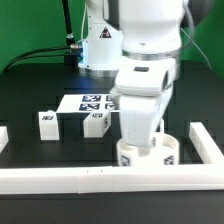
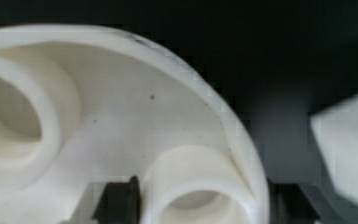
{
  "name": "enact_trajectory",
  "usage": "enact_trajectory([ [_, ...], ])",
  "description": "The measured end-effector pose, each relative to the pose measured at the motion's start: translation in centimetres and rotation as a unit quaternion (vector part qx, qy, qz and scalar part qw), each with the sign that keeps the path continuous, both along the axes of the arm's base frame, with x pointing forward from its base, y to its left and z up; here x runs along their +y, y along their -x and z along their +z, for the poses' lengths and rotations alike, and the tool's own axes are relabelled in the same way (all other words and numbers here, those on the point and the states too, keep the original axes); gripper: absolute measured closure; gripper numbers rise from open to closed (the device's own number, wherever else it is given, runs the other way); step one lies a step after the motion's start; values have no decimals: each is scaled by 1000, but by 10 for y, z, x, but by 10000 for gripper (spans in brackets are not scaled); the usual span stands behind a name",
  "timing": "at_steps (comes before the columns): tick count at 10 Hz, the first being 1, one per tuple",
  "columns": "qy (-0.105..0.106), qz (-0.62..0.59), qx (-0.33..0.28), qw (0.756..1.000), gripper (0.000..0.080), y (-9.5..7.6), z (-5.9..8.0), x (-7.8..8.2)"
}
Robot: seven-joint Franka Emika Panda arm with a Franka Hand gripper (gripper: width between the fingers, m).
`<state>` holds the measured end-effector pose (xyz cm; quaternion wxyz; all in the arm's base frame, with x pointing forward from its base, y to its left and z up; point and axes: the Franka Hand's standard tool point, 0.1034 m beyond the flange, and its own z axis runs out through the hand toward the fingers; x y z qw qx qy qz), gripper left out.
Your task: Assemble stool
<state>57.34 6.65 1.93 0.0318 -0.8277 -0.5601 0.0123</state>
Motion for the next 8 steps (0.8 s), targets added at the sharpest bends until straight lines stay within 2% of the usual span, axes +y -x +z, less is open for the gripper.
enact_trajectory([
  [1, -3, -7, -4, 1000, 479, -6, 0, 17],
  [2, -4, -7, -5, 1000, 479, -8, 0, 25],
  [8, -5, -10, -8, 1000, 479, -8, -2, 28],
])
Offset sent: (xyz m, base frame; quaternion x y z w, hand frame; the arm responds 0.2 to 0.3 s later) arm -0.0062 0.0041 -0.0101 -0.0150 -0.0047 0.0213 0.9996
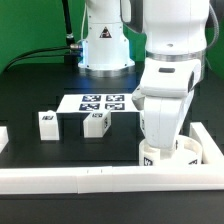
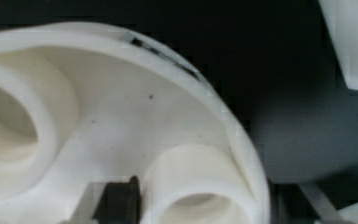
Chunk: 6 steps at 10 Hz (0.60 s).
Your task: Assemble stool
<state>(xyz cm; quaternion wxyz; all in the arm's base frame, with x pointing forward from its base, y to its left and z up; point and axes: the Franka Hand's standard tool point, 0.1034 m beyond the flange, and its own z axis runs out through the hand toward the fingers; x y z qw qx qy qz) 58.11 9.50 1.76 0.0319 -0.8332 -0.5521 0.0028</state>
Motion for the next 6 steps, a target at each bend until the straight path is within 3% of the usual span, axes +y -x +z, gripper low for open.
enact_trajectory([
  [1, 0, 0, 0, 1000, 479, 0, 0, 0],
  [3, 0, 0, 0, 1000, 200, 0, 0, 0],
  [6, 0, -1, 0, 1000, 152, 0, 0, -1],
])
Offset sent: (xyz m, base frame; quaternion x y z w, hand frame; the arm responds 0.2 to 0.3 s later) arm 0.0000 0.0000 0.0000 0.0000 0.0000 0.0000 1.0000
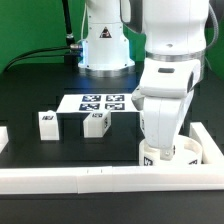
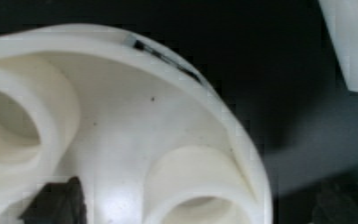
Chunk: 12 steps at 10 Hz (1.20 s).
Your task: Assemble stool
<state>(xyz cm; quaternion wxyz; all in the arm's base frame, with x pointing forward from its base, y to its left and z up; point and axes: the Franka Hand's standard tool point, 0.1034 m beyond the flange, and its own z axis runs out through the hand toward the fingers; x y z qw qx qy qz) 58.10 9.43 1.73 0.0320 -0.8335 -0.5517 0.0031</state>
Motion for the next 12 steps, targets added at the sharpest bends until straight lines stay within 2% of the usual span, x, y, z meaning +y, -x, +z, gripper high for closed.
enact_trajectory([
  [6, 1, -7, 2, 1000, 150, 0, 2, 0],
  [8, 11, -41, 13, 999, 150, 3, 29, -2],
  [9, 13, -55, 16, 998, 150, 4, 36, -2],
  [10, 17, -99, 20, 995, 150, 5, 41, 1],
  [12, 19, -159, 21, 987, 150, 5, 40, 1],
])
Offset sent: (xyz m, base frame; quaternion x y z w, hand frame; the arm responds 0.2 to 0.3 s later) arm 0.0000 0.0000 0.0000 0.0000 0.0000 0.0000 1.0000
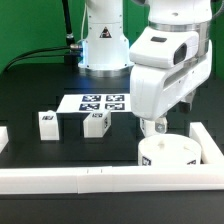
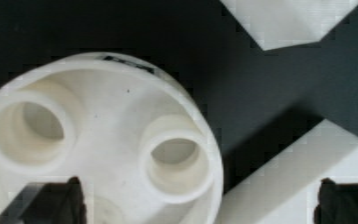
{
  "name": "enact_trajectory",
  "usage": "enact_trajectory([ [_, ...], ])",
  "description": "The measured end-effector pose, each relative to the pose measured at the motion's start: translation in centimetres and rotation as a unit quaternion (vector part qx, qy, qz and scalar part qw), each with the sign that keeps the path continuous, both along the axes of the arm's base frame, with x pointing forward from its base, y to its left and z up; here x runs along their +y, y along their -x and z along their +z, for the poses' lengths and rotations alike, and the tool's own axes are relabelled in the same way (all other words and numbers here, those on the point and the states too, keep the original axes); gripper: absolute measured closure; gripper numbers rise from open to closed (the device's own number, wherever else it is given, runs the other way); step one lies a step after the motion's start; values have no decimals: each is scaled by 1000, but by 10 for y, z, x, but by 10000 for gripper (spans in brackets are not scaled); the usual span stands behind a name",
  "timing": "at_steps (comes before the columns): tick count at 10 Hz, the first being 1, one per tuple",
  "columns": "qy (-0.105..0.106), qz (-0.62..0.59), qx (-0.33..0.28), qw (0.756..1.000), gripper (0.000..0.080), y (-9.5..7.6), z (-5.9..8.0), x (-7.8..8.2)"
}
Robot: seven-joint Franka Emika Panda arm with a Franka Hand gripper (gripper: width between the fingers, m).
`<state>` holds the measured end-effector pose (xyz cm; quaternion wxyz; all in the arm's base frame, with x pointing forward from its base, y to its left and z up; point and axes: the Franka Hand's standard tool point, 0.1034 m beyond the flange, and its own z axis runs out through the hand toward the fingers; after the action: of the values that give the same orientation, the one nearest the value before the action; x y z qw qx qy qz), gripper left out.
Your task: Assemble stool
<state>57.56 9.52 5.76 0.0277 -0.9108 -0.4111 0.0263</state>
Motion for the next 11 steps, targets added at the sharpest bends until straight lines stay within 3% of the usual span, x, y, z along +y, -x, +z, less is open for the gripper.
enact_trajectory([
  [4, 9, -142, 5, 990, 150, 0, 0, 1],
  [7, 27, -276, 24, 960, 150, 8, -2, 5],
  [11, 26, -273, 24, 961, 150, 8, -3, 5],
])
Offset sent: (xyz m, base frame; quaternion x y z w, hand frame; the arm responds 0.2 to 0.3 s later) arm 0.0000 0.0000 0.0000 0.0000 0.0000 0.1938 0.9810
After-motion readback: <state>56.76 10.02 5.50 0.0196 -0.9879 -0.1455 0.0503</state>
